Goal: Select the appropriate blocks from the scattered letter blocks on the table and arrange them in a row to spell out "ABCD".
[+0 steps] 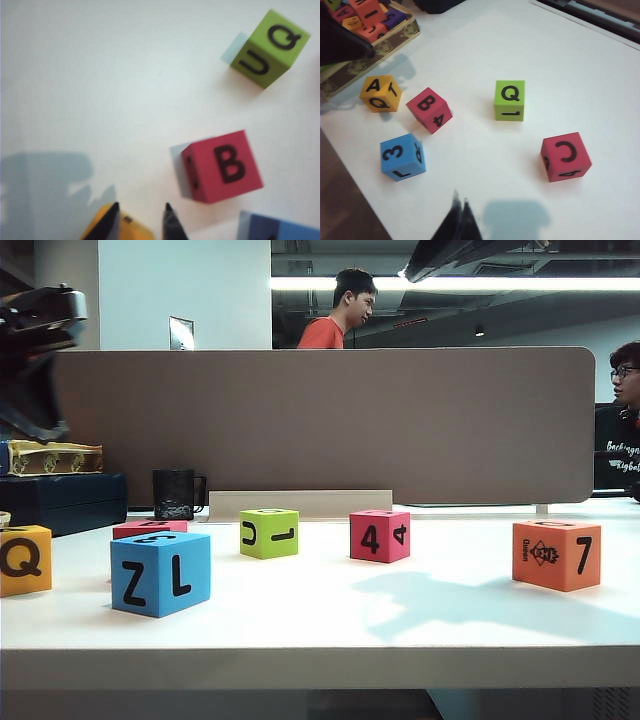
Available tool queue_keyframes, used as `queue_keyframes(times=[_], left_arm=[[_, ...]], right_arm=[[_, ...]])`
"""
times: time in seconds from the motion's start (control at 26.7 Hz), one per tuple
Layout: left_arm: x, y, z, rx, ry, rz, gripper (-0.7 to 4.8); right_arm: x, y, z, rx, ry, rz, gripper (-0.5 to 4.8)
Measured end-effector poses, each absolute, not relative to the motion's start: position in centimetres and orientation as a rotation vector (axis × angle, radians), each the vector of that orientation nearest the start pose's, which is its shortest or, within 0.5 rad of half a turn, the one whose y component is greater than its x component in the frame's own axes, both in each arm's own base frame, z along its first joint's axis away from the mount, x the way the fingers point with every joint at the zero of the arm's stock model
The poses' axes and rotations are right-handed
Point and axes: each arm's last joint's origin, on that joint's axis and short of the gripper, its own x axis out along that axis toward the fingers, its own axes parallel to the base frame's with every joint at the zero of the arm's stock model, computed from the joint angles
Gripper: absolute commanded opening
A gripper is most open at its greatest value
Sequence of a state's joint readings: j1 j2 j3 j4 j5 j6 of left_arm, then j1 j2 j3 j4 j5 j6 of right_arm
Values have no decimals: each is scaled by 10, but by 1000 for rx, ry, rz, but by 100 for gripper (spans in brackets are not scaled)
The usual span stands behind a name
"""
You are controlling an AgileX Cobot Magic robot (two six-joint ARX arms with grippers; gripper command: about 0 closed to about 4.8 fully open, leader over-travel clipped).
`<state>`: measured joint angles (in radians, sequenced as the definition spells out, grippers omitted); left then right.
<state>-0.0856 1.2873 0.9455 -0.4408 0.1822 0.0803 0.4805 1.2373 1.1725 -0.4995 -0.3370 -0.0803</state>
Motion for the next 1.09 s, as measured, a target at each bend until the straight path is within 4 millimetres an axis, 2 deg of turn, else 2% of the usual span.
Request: queue_keyframes(times=[0.11, 0.19, 0.3, 0.41, 0.52, 0.75, 0.94, 1.09], left_arm=[[276, -50, 254, 5, 761, -330, 121], [282, -57, 250, -4, 775, -343, 132], [296, -61, 246, -12, 813, -337, 285], [312, -64, 254, -24, 838, -332, 291], [316, -69, 252, -31, 850, -335, 308], [318, -92, 232, -28, 926, -327, 464], [317, -96, 231, -34, 939, -240, 467], [311, -94, 226, -58, 1019, -204, 467]], right_arm=[[228, 130, 346, -117, 544, 815, -2], [228, 130, 346, -117, 551, 815, -2], [227, 129, 343, -120, 584, 814, -2], [225, 128, 343, -123, 609, 813, -2], [225, 128, 353, -137, 582, 818, -2], [223, 126, 356, -154, 604, 798, -2], [221, 125, 353, -161, 643, 795, -2], [221, 125, 353, -161, 646, 794, -2]])
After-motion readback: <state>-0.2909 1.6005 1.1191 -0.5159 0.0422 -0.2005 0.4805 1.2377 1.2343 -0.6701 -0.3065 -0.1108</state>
